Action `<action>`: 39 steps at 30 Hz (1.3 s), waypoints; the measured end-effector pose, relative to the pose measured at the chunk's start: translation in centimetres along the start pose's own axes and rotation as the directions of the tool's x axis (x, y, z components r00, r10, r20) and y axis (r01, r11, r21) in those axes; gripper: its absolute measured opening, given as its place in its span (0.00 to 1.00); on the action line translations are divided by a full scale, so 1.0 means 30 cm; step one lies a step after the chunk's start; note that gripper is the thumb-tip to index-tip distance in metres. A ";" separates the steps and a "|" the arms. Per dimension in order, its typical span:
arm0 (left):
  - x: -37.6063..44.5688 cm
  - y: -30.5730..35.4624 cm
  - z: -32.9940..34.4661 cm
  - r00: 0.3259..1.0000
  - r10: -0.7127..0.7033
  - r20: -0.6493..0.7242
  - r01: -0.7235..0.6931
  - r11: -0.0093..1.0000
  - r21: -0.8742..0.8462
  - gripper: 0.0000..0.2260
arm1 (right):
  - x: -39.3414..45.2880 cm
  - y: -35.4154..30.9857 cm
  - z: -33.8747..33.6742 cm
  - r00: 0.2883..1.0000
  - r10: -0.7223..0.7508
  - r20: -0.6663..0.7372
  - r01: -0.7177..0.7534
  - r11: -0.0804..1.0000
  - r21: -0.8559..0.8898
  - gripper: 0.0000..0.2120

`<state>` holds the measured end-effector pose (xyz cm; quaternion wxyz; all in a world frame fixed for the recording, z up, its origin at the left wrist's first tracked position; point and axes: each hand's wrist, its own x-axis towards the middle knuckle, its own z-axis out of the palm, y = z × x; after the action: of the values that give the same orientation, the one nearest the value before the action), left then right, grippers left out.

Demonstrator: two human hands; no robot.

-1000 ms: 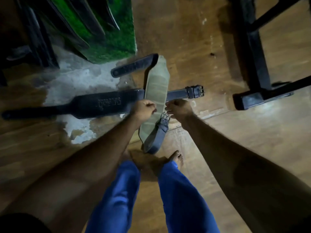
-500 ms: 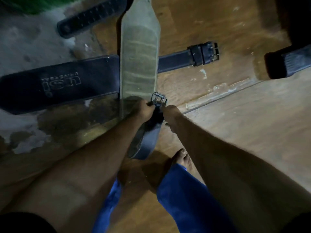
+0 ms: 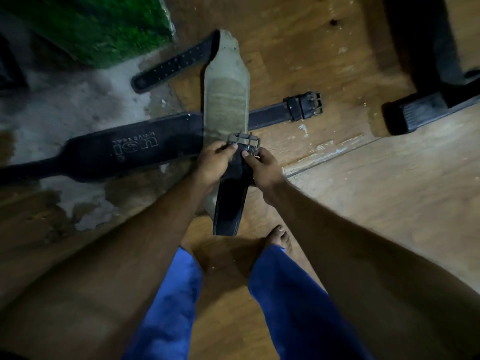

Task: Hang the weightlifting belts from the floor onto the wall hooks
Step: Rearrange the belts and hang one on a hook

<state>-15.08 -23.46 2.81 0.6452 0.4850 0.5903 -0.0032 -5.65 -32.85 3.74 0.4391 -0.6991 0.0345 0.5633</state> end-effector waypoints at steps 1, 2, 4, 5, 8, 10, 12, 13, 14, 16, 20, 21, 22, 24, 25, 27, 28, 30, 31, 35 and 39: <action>-0.050 0.059 -0.029 0.999 0.024 -0.032 -0.025 0.999 -0.035 0.10 | -0.054 -0.063 0.019 0.999 -0.032 0.018 0.032 0.999 -0.003 0.09; -0.101 0.119 -0.059 0.997 0.043 -0.071 -0.047 0.997 -0.062 0.13 | -0.114 -0.132 0.037 0.997 -0.061 0.036 0.062 0.998 -0.010 0.10; -0.211 0.258 -0.118 0.991 0.075 -0.108 -0.089 0.987 -0.131 0.16 | -0.234 -0.282 0.073 0.990 -0.125 0.063 0.127 0.992 -0.024 0.09; -0.270 0.331 -0.146 0.990 0.096 -0.105 -0.113 0.978 -0.173 0.17 | -0.295 -0.356 0.089 0.984 -0.156 0.083 0.158 0.987 -0.030 0.08; -0.448 0.566 -0.240 0.974 0.178 -0.138 -0.207 0.949 -0.238 0.19 | -0.486 -0.590 0.141 0.959 -0.240 0.149 0.248 0.968 -0.039 0.03; -0.574 0.729 -0.306 0.959 0.217 -0.184 -0.261 0.927 -0.270 0.17 | -0.620 -0.751 0.174 0.939 -0.299 0.170 0.310 0.950 -0.043 0.03; -0.709 0.893 -0.368 0.938 0.270 -0.218 -0.325 0.905 -0.275 0.15 | -0.759 -0.908 0.209 0.917 -0.347 0.195 0.357 0.934 -0.017 0.08; -0.784 0.976 -0.399 0.920 0.312 -0.239 -0.372 0.888 -0.272 0.13 | -0.829 -0.984 0.225 0.904 -0.372 0.211 0.382 0.924 -0.007 0.10; -0.862 1.056 -0.431 0.899 0.353 -0.258 -0.418 0.868 -0.268 0.11 | -0.902 -1.058 0.240 0.886 -0.406 0.224 0.418 0.909 -0.003 0.10; -1.022 1.211 -0.495 0.856 0.433 -0.282 -0.503 0.822 -0.266 0.10 | -1.050 -1.208 0.272 0.838 -0.486 0.249 0.507 0.862 -0.023 0.07; -1.315 1.459 -0.602 0.784 0.528 -0.327 -0.610 0.754 -0.243 0.10 | -1.348 -1.483 0.307 0.703 -0.626 0.338 0.678 0.734 -0.052 0.02; -1.387 1.522 -0.623 0.763 0.549 -0.342 -0.636 0.732 -0.244 0.11 | -1.420 -1.552 0.313 0.662 -0.661 0.353 0.719 0.693 -0.052 0.02; -1.458 1.586 -0.643 0.740 0.568 -0.362 -0.662 0.710 -0.241 0.11 | -1.496 -1.621 0.317 0.621 -0.695 0.363 0.758 0.651 -0.050 0.03; -1.608 1.714 -0.669 0.678 0.616 -0.401 -0.726 0.648 -0.231 0.12 | -1.651 -1.751 0.323 0.527 -0.763 0.375 0.831 0.555 -0.037 0.03; -1.681 1.779 -0.682 0.641 0.640 -0.423 -0.758 0.614 -0.220 0.12 | -1.727 -1.814 0.328 0.480 -0.789 0.384 0.861 0.508 -0.031 0.03; -1.823 1.896 -0.711 0.563 0.680 -0.470 -0.816 0.549 -0.182 0.13 | -1.875 -1.928 0.340 0.404 -0.828 0.389 0.902 0.431 -0.020 0.03; -1.892 1.949 -0.731 0.513 0.702 -0.494 -0.845 0.515 -0.146 0.13 | -1.945 -1.982 0.348 0.365 -0.846 0.390 0.920 0.391 -0.013 0.04; -2.026 2.051 -0.772 0.404 0.746 -0.530 -0.898 0.435 -0.073 0.15 | -2.078 -2.084 0.370 0.274 -0.882 0.384 0.955 0.296 -0.001 0.08; -2.091 2.101 -0.794 0.358 0.760 -0.543 -0.917 0.395 -0.052 0.14 | -2.147 -2.133 0.383 0.231 -0.896 0.379 0.968 0.252 0.005 0.12; -2.326 2.252 -0.878 0.212 0.785 -0.583 -0.958 0.285 0.035 0.15 | -2.395 -2.289 0.430 0.084 -0.931 0.354 0.995 0.098 0.022 0.13; -2.495 2.337 -0.980 0.066 0.777 -0.627 -0.972 0.192 0.136 0.16 | -2.580 -2.389 0.512 -0.036 -0.926 0.375 0.998 -0.012 0.067 0.16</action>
<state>-19.63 -10.40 108.61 0.3631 0.6037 0.3161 0.6355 -6.46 -13.51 108.57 0.6227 -0.4637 -0.6003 0.1918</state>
